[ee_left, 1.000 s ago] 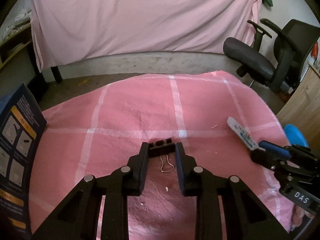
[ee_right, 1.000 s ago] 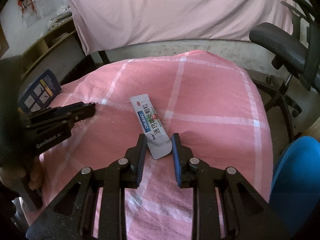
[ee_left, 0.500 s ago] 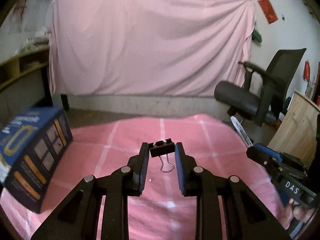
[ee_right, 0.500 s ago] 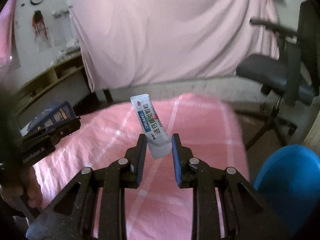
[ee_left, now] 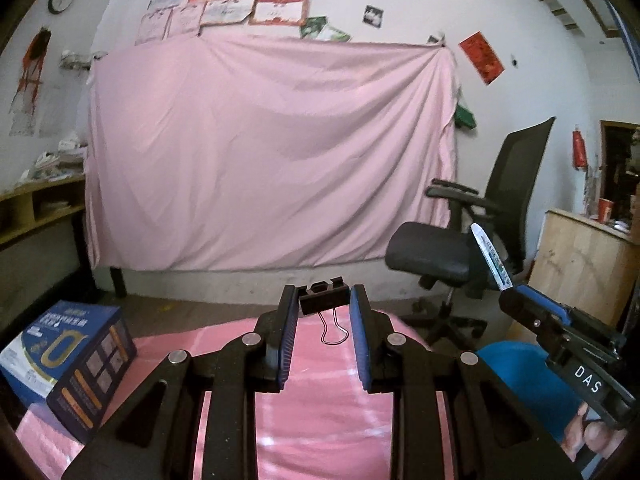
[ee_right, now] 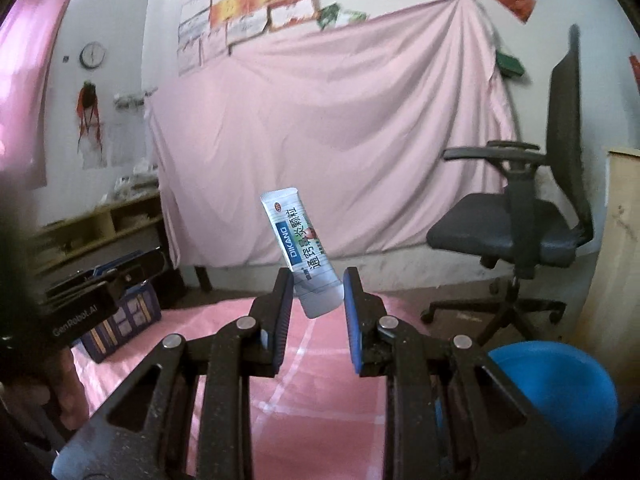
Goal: Collect trash
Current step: 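Lift the binder clip and sachet and carry both over the blue bucket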
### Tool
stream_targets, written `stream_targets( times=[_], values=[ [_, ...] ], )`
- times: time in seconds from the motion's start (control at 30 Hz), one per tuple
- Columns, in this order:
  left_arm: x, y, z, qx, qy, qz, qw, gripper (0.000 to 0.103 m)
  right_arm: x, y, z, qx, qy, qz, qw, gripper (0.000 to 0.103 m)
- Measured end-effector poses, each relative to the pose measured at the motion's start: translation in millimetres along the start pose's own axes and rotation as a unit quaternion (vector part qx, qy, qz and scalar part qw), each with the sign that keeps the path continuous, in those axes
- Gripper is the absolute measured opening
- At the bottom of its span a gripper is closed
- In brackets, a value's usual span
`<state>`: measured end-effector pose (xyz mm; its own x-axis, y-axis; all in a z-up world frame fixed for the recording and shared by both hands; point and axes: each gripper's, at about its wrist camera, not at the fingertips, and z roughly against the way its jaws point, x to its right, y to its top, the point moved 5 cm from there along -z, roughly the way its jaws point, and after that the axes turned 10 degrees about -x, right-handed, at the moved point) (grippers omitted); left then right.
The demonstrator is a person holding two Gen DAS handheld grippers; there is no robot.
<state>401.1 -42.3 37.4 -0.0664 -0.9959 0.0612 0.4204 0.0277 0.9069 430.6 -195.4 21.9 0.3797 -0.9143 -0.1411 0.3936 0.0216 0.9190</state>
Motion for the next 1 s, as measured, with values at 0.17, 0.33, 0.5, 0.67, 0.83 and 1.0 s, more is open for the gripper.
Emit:
stream_targets(
  times=[0.17, 0.33, 0.5, 0.67, 0.83, 1.0],
  values=[
    [29.9, 7.8, 8.4, 0.012, -0.019, -0.018, 0.9996, 0.022, 22.3, 5.0, 25.2, 0.029, -0.022, -0.011, 0.999, 0.049],
    [60.7, 14.4, 8.6, 0.016, -0.037, -0.033, 0.9986, 0.022, 44.4, 3.1, 50.7, 0.047, -0.046, -0.019, 0.998, 0.049],
    [95.4, 17.1, 7.2, 0.018, -0.059, -0.051, 0.9968, 0.022, 65.4, -4.0, 73.0, 0.054, -0.068, -0.026, 0.996, 0.049],
    [129.8, 15.9, 4.6, 0.019, -0.078, -0.071, 0.9943, 0.022, 91.5, -12.1, 85.3, 0.05, -0.087, -0.042, 0.994, 0.049],
    [163.1, 10.9, -3.0, 0.008, -0.095, -0.089, 0.9915, 0.022, 117.2, -24.1, 84.4, 0.026, -0.104, -0.066, 0.992, 0.049],
    [187.6, 1.2, -14.8, -0.01, -0.112, -0.1, 0.9887, 0.022, 142.3, -38.8, 81.1, -0.003, -0.11, -0.096, 0.989, 0.049]
  ],
)
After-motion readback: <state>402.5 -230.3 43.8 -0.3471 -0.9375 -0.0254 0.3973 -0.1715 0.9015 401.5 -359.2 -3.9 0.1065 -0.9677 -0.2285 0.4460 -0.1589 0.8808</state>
